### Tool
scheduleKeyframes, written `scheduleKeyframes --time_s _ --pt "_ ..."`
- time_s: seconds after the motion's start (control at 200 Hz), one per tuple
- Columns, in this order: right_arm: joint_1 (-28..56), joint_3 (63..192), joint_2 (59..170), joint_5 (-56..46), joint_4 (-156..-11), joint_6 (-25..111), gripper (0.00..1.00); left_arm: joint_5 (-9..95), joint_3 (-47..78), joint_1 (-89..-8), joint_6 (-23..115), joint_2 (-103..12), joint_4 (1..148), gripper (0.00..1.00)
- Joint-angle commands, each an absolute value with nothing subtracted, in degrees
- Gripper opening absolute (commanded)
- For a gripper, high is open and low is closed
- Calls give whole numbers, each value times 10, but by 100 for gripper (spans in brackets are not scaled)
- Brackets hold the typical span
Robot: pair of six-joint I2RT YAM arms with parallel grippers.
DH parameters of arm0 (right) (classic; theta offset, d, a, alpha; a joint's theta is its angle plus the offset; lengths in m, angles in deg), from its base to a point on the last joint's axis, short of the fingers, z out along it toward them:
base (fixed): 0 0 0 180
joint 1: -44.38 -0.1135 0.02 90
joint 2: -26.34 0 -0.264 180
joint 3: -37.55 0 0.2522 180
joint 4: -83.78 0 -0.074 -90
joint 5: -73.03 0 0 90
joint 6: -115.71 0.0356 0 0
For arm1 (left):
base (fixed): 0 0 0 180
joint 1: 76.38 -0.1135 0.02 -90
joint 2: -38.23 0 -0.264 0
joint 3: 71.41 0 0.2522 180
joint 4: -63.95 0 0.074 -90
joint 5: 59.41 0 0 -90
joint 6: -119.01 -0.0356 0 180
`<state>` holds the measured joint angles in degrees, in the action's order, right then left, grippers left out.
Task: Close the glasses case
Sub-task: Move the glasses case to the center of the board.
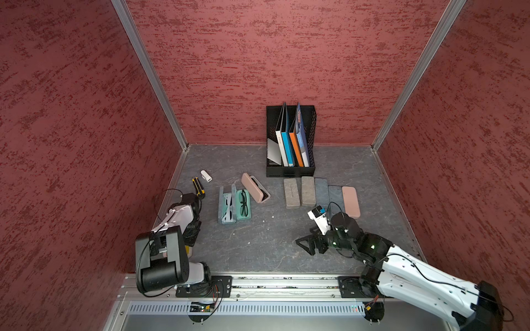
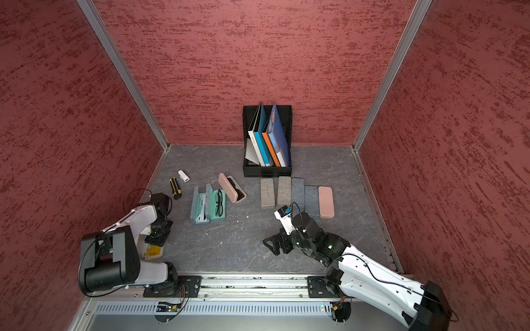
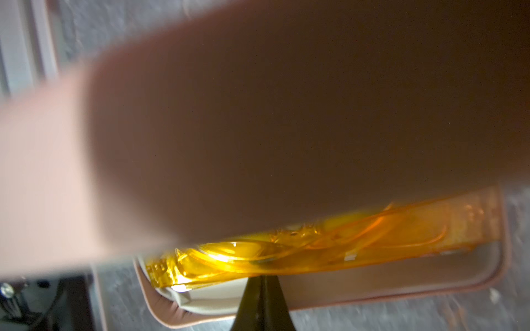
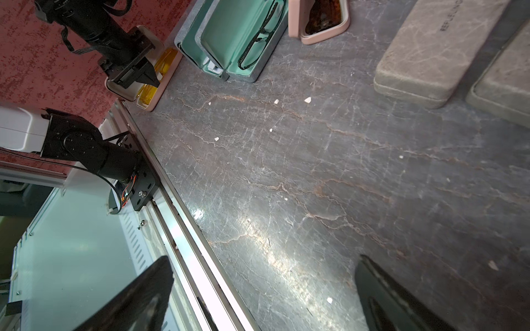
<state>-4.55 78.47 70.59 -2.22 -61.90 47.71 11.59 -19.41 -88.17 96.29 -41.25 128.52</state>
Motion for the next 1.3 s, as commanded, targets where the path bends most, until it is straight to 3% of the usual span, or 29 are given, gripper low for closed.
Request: scheduleKeyframes --time_s 0.0,0.24,0.576,0.977,1.292 --pt "-48 781 705 -37 -608 467 98 160 -214 -841 1002 -404 1297 0" --pt "-48 776 703 -39 -611 465 99 192 -268 -762 1063 -325 1317 0" --pt "-48 779 699 -36 -612 471 98 203 -322 -580 1204 -220 1364 0" --pt "-48 785 686 -39 -597 476 98 199 -268 -316 1380 -331 1342 0" --pt "-48 774 684 -46 -591 478 99 181 -146 -175 1460 -468 1330 0"
